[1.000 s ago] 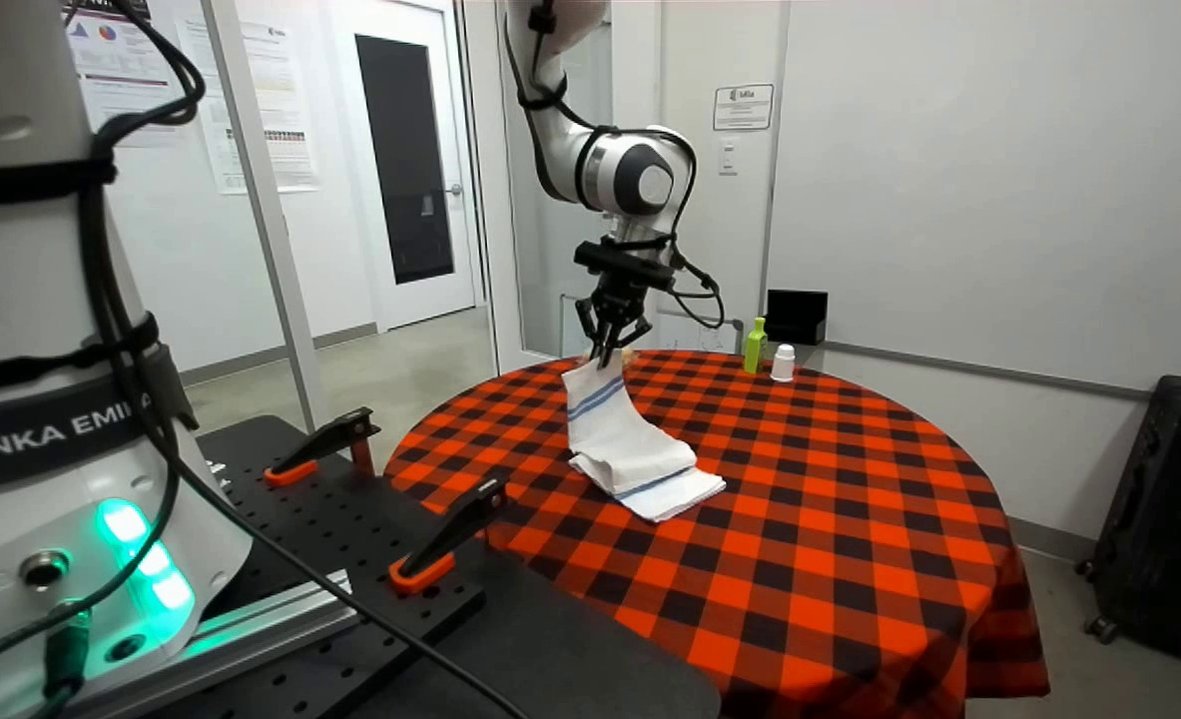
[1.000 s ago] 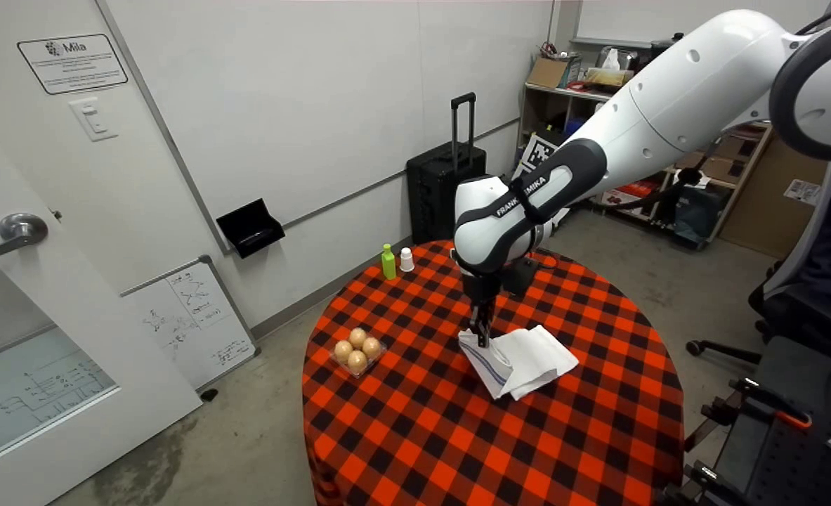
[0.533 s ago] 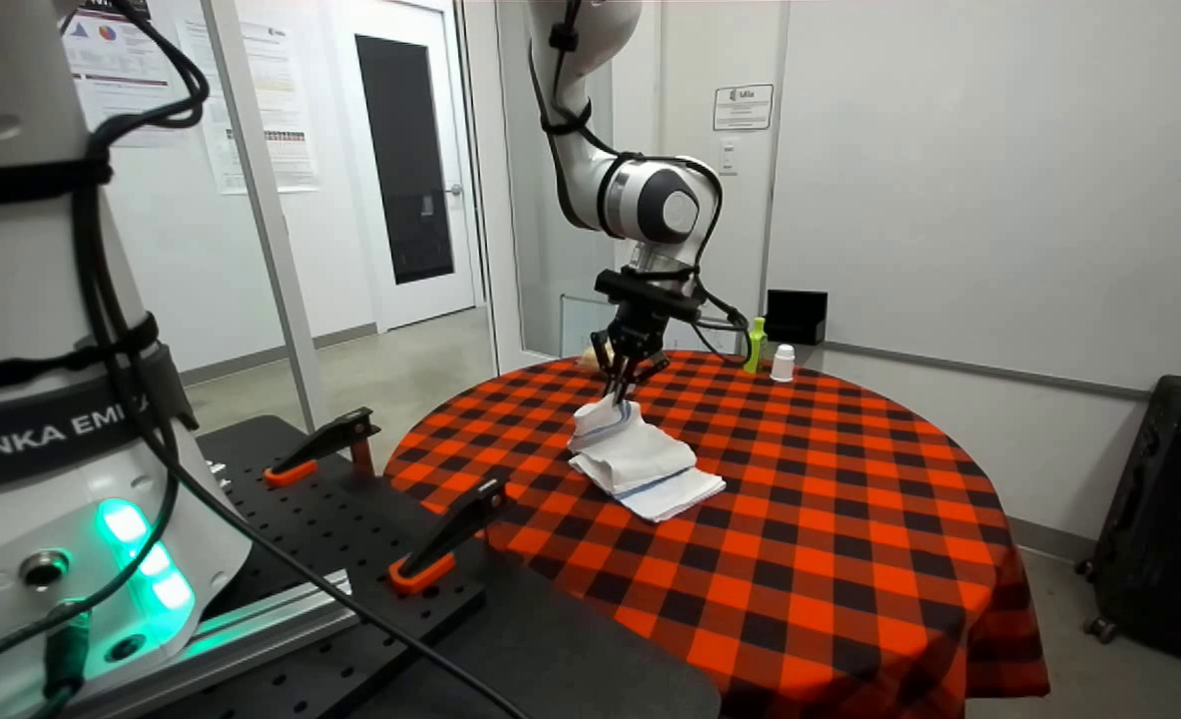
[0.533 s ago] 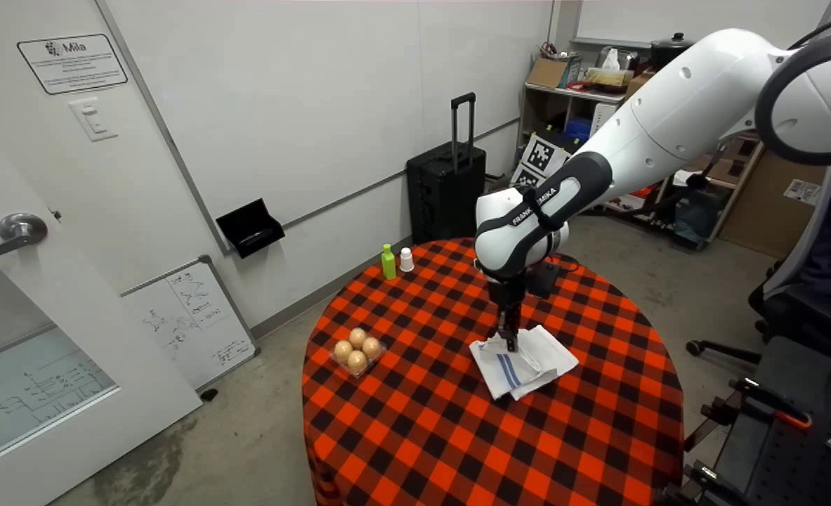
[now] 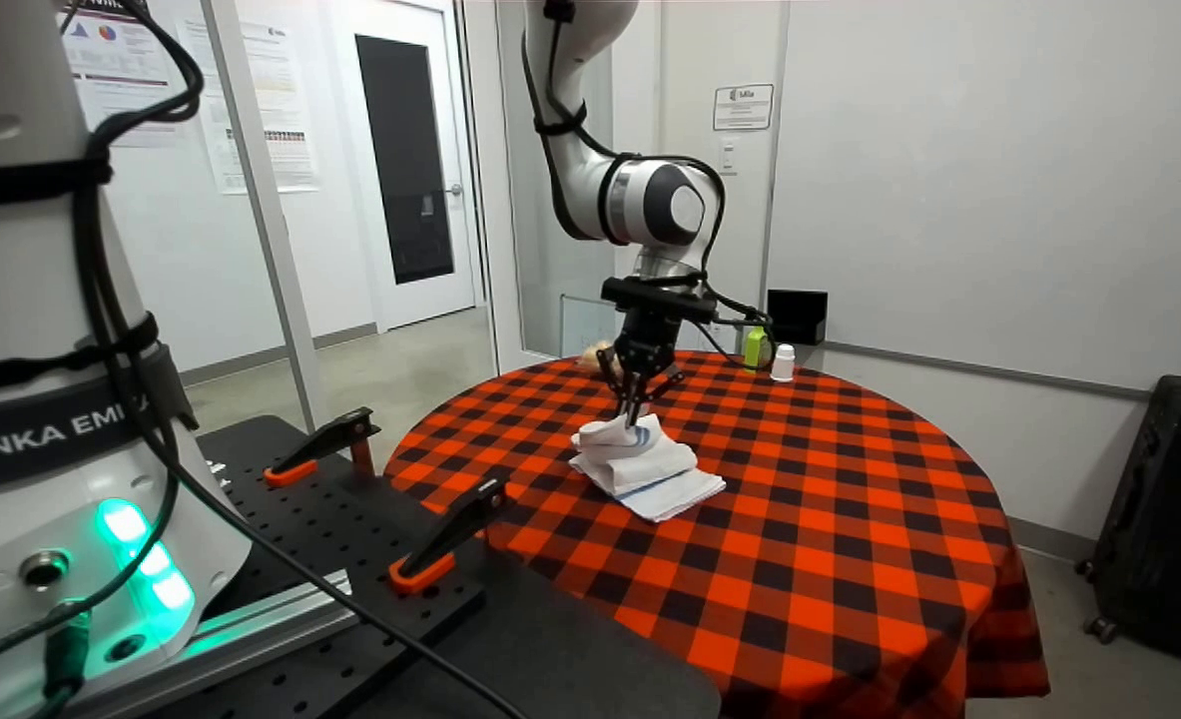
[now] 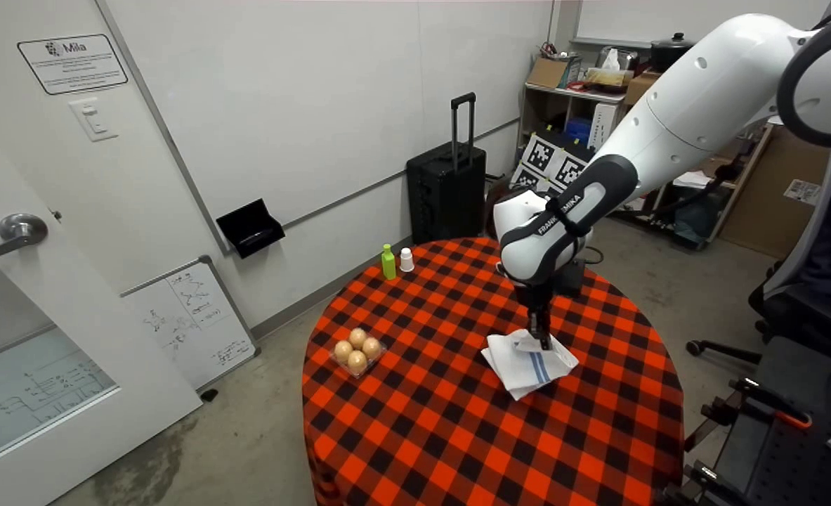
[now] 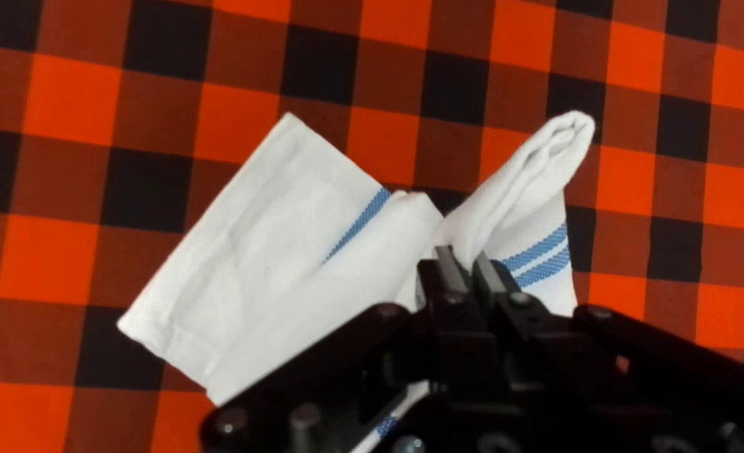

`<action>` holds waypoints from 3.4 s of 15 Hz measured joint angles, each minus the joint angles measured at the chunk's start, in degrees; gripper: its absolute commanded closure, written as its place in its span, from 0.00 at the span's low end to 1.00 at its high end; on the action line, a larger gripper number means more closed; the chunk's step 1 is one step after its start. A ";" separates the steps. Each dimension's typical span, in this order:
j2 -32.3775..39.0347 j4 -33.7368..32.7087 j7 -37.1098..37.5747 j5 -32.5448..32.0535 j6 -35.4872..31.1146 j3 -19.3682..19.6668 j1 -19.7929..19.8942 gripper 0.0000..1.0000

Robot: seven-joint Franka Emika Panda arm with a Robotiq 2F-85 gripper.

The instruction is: Fold the towel on the table

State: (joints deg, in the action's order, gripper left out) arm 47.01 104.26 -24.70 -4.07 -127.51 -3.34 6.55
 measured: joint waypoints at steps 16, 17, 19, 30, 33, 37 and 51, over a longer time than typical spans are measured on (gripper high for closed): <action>-0.68 0.54 15.59 -16.07 -9.86 8.45 -10.32 0.99; -0.42 -0.59 15.84 -16.20 -9.83 8.72 -10.54 0.99; 0.09 -2.28 16.09 -16.27 -9.82 9.35 -10.58 0.99; 2.96 -3.64 16.28 -15.82 -6.96 9.51 -10.03 0.70; 3.73 -4.26 16.28 -15.75 -5.38 9.27 -9.96 0.53; 4.17 -4.60 16.28 -15.75 -4.85 9.24 -9.79 0.25; -2.48 -1.45 17.29 -14.49 -5.30 5.45 -10.17 0.00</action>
State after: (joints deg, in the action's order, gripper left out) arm 44.53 102.81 -7.41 -18.56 -132.81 2.10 -3.61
